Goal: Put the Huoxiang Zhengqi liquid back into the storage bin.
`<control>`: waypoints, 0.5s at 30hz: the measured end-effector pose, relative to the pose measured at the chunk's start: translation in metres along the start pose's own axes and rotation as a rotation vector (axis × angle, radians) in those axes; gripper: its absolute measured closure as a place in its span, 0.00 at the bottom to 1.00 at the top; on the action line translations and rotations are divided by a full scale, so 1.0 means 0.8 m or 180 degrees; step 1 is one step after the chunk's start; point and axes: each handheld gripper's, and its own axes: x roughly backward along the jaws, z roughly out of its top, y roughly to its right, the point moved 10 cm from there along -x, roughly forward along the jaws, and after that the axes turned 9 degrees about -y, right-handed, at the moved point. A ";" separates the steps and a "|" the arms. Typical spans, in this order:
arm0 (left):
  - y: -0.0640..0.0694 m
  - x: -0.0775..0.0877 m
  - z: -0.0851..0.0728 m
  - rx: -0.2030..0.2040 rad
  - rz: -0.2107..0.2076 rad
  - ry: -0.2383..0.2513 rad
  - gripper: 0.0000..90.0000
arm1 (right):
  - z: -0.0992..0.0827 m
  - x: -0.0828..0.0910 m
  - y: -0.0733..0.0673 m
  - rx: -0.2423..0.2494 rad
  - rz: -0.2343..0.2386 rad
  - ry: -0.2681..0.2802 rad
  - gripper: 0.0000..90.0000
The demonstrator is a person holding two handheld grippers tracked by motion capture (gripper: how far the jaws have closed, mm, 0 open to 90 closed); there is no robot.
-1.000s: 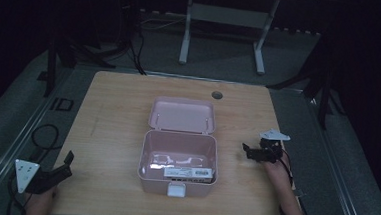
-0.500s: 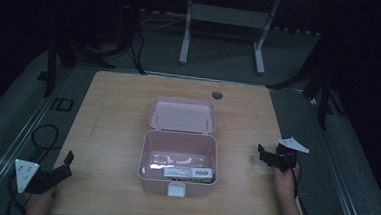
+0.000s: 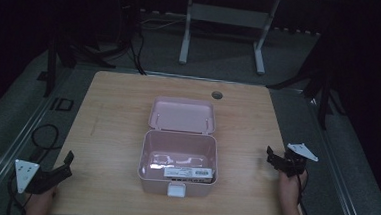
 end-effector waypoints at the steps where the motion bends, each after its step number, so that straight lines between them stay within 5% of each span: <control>1: 0.000 0.000 0.000 0.0001 0.0000 0.0001 0.03 | -0.001 0.000 0.003 0.0010 -0.0034 -0.0024 0.13; 6: 0.000 0.000 0.000 -0.0002 -0.0003 0.0004 0.03 | -0.008 0.000 0.014 -0.0131 -0.0044 -0.0113 0.13; 15: 0.000 0.000 0.000 0.0003 -0.0007 0.0005 0.03 | -0.014 -0.003 0.013 -0.0066 -0.0064 -0.0190 0.14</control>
